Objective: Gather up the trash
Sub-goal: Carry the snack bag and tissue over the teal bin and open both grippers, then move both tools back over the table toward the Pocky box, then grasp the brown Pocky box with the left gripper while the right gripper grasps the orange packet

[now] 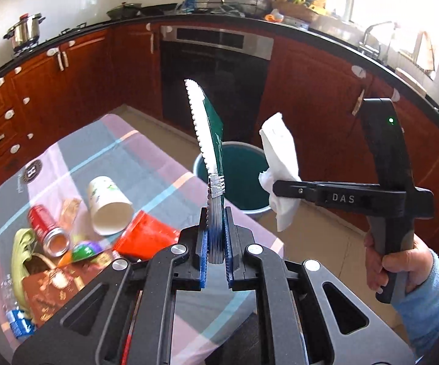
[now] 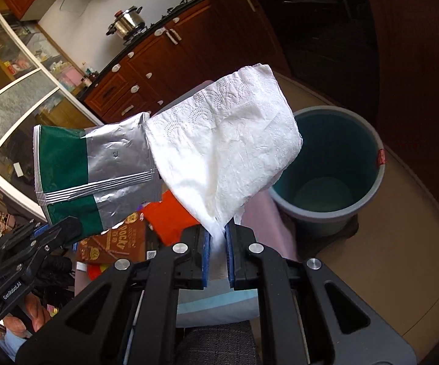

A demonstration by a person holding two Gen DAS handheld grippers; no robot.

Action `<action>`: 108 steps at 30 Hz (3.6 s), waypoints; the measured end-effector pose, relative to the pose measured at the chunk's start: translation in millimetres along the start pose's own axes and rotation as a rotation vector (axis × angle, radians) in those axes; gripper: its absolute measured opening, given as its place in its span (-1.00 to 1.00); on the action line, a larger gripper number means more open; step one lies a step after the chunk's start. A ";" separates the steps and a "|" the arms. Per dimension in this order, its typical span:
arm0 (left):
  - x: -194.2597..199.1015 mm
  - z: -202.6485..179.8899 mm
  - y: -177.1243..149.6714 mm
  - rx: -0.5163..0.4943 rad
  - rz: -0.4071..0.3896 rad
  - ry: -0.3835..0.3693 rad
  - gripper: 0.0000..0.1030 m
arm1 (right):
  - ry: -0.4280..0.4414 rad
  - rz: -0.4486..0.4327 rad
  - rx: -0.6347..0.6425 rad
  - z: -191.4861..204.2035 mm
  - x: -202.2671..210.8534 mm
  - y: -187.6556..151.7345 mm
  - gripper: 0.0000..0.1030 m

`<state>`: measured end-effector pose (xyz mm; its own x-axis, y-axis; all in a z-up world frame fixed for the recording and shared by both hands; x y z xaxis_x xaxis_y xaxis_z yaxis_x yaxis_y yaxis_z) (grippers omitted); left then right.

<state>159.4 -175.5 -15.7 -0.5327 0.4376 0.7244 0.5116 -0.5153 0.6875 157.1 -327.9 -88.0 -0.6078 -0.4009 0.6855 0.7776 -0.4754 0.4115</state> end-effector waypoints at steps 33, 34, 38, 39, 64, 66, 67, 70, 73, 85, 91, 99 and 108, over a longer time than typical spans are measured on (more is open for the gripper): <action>-206.3 10.6 32.5 0.033 0.253 -0.072 0.92 | -0.240 0.065 -0.171 -125.5 -90.6 79.1 0.68; -203.5 10.9 31.6 0.034 0.256 -0.070 0.92 | -0.247 0.062 -0.166 -124.3 -87.7 77.6 0.68; -187.6 8.3 25.2 0.039 0.254 -0.066 0.92 | -0.246 0.055 -0.157 -114.6 -77.4 73.2 0.68; -179.9 5.1 22.8 0.040 0.251 -0.067 0.92 | -0.247 0.051 -0.152 -111.4 -74.2 71.9 0.68; -25.4 72.3 -79.3 0.152 0.182 0.097 0.92 | -0.163 0.104 0.112 37.5 -46.3 -24.0 0.83; -8.5 91.4 -98.6 0.187 0.186 0.125 0.92 | -0.157 0.128 0.146 51.9 -55.9 -35.7 0.83; 0.2 101.4 -108.8 0.205 0.188 0.141 0.92 | -0.157 0.139 0.160 58.2 -61.3 -41.3 0.83; 21.0 129.5 -138.6 0.255 0.202 0.180 0.92 | -0.151 0.178 0.187 76.4 -79.0 -58.9 0.83; 32.9 152.8 -165.6 0.307 0.217 0.192 0.92 | -0.146 0.215 0.213 93.2 -95.6 -75.0 0.83; 28.1 162.5 -195.0 0.400 0.180 -0.010 0.92 | -0.186 0.291 0.308 111.8 -127.5 -131.5 0.83; 16.6 164.5 -190.7 0.416 0.158 -0.071 0.92 | -0.111 0.340 0.325 126.0 -137.7 -142.8 0.61; 2.2 167.8 -191.6 0.450 0.174 -0.102 0.92 | -0.028 0.427 0.295 120.8 -150.5 -149.1 0.24; -1.1 160.2 -177.6 0.444 0.146 -0.085 0.85 | 0.004 0.436 0.307 119.2 -147.3 -150.4 0.24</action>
<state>177.0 33.5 -130.6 -0.3860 0.4524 0.8040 0.8259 -0.2188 0.5197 148.9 -104.0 -179.3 -0.2182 -0.5135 0.8299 0.9690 -0.0130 0.2468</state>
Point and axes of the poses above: each gripper's, at about its wrist camera, not at the fingertips, and x roughly against the way its jaws point, z to its left, y to its top, the point moved 7 cm from there along -x, roughly the way its jaws point, and after that the axes turned 11 degrees about -x, right-handed, at the moved point
